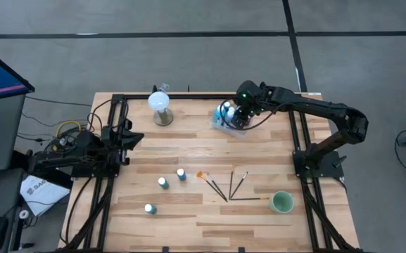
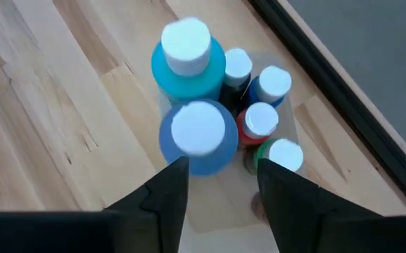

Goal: Pick & Place Paint Supplies
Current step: Put the large blue paint bottle into the transparent bin, then put the small blue paint bottle into the transparent bin

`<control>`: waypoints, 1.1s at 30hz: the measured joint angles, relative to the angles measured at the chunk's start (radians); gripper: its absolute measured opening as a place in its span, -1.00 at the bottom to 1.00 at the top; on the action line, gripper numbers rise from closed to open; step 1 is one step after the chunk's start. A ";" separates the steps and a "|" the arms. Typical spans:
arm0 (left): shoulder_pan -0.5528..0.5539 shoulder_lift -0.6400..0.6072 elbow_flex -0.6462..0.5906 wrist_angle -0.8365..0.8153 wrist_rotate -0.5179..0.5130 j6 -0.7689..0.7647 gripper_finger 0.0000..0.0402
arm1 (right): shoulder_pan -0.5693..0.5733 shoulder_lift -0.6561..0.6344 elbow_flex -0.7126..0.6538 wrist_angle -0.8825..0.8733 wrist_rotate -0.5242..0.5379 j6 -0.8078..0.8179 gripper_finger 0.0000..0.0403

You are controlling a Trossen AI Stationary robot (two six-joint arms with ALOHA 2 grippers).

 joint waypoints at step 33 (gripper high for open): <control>0.000 0.000 0.000 0.000 0.000 0.000 -0.99 | 0.489 0.196 0.110 0.525 -0.020 -0.115 0.17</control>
